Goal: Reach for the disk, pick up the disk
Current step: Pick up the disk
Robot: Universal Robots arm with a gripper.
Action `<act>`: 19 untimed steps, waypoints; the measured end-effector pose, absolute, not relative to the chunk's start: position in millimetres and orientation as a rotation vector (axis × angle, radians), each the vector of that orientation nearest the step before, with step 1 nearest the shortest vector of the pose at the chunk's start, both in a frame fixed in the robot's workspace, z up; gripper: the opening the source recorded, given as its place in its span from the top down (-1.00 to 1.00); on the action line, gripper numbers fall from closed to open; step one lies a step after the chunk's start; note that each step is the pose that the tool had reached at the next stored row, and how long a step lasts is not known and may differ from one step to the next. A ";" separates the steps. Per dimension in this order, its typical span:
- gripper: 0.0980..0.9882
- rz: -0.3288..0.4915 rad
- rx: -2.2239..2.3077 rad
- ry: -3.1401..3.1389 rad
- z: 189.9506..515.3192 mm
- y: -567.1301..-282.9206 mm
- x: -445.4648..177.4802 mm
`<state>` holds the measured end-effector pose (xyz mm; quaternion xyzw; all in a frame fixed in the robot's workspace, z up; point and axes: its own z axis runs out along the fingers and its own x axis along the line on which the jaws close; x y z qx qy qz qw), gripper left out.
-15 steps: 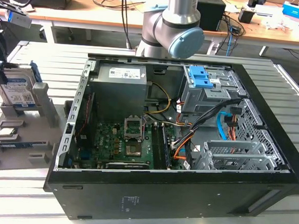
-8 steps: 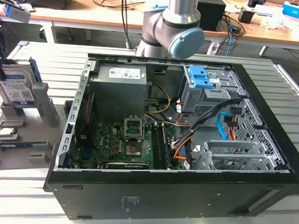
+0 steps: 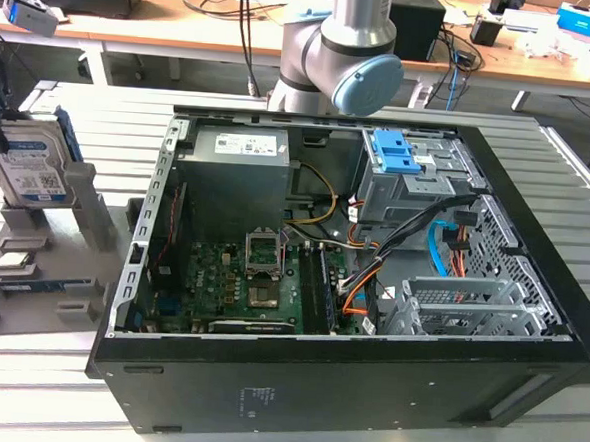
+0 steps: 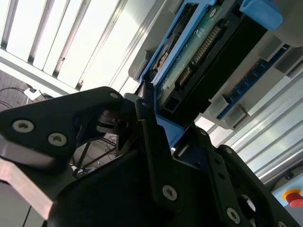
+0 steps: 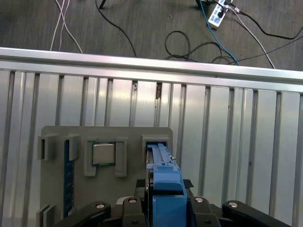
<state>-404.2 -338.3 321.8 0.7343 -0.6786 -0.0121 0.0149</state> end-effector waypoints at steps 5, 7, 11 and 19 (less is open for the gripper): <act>0.39 -0.038 2.285 -2.112 328.1 -338.0 -404.2; 0.39 -0.038 2.285 -2.112 332.0 -337.8 -404.1; 0.39 -0.038 2.285 -2.112 339.3 -337.4 -404.2; 0.39 -0.038 2.285 -2.112 350.4 -336.8 -404.1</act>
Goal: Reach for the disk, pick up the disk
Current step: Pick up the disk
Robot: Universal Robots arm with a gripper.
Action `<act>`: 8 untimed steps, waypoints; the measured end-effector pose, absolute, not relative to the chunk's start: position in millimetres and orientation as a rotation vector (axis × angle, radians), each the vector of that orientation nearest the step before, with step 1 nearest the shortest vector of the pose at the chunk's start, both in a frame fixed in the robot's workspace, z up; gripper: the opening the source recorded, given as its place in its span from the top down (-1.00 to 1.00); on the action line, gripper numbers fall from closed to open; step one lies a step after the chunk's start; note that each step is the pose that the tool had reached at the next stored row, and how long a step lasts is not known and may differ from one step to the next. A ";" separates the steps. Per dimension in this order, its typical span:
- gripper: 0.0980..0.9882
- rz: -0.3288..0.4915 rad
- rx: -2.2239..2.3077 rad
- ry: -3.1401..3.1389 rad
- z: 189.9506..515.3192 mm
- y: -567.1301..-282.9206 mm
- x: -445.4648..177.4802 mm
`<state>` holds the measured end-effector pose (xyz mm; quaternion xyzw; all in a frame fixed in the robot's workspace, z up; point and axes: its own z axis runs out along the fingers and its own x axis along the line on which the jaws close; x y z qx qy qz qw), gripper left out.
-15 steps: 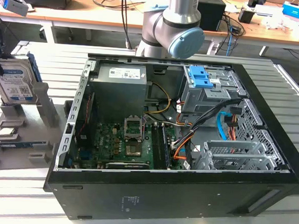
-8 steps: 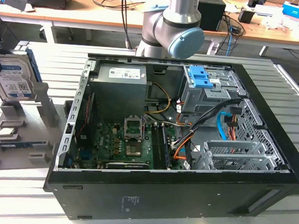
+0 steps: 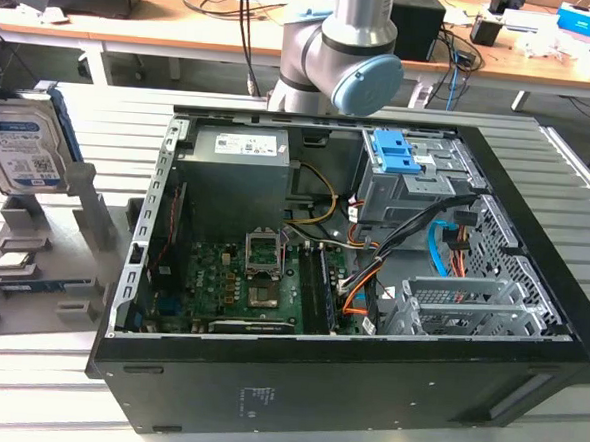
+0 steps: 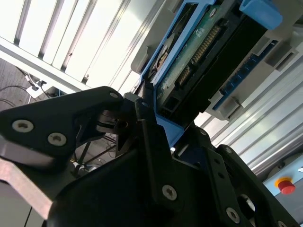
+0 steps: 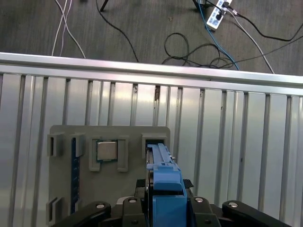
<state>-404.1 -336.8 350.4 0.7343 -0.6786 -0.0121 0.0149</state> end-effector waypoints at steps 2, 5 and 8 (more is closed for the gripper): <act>0.39 -0.038 2.285 -2.112 353.2 -336.7 -404.1; 0.39 -0.038 2.285 -2.112 357.9 -336.4 -404.0; 0.39 -0.038 2.285 -2.112 361.2 -336.2 -404.0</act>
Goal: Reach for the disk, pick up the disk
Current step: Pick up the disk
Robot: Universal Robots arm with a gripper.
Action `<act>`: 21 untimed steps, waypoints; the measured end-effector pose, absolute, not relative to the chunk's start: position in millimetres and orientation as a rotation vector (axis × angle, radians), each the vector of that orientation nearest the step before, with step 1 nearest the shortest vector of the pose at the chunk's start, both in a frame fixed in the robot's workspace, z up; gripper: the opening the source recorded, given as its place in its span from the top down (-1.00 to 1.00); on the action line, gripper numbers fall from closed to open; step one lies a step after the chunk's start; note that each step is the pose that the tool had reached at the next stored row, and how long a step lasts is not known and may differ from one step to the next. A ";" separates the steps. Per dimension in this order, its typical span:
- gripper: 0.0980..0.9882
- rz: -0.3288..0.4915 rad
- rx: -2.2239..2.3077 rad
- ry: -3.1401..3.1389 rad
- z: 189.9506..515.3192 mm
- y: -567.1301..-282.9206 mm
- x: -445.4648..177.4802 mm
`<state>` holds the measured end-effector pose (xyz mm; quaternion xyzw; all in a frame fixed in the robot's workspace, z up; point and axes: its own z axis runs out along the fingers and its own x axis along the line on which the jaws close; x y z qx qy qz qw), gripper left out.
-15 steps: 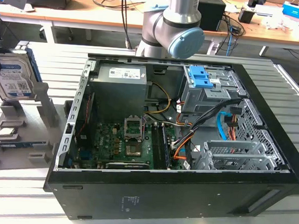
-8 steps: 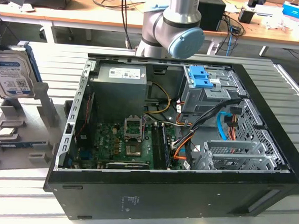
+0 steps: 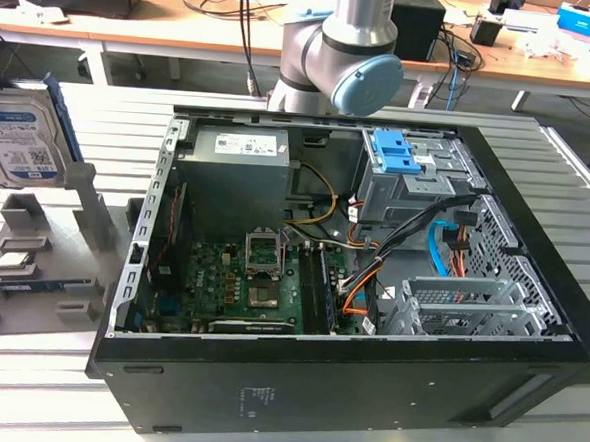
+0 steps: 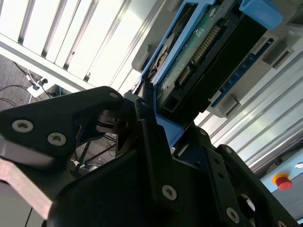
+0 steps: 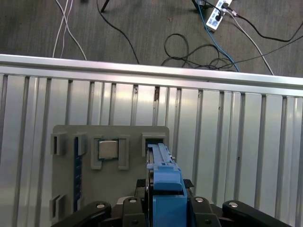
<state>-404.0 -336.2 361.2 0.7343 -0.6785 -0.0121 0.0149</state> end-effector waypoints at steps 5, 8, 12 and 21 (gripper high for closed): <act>0.39 -0.038 2.285 -2.112 370.3 -335.8 -403.9; 0.39 -0.038 2.285 -2.112 375.9 -335.5 -403.8; 0.39 -0.038 2.285 -2.112 381.9 -335.2 -403.8; 0.39 -0.038 2.285 -2.112 399.6 -334.6 -403.7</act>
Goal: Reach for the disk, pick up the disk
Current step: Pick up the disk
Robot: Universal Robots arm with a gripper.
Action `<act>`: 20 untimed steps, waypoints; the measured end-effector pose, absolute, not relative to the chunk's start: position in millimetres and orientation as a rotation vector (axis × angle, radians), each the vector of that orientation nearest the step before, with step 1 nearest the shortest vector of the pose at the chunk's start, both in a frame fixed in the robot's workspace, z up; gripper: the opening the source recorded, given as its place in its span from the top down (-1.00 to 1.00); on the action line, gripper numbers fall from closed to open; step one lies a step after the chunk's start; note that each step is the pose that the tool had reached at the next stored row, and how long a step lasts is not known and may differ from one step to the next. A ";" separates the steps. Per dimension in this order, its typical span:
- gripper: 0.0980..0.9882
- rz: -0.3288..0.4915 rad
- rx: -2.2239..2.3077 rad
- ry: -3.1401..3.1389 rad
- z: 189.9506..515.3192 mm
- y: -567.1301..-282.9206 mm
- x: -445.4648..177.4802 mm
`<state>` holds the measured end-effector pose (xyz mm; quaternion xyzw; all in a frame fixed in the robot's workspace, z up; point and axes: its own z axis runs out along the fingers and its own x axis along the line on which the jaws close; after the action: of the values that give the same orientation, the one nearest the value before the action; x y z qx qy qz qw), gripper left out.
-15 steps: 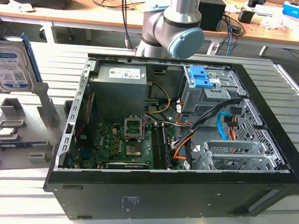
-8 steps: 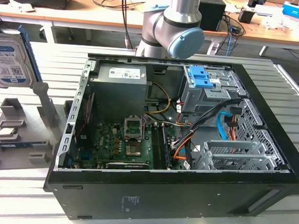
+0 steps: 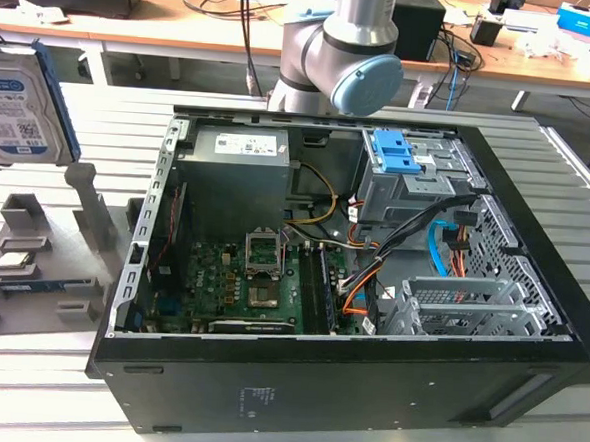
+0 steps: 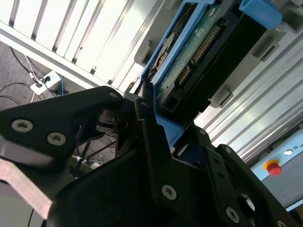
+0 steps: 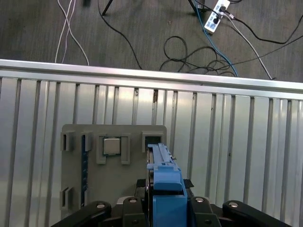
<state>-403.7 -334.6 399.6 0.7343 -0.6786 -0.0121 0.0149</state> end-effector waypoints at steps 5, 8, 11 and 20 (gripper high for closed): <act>0.39 -0.038 2.285 -2.112 406.6 -334.4 -403.6; 0.39 -0.038 2.285 -2.112 410.1 -334.2 -403.6; 0.39 -0.038 2.285 -2.112 413.8 -334.1 -403.6; 0.39 -0.038 2.285 -2.112 428.5 -333.5 -403.6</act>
<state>-403.6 -333.5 428.5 0.7343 -0.6786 -0.0121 0.0149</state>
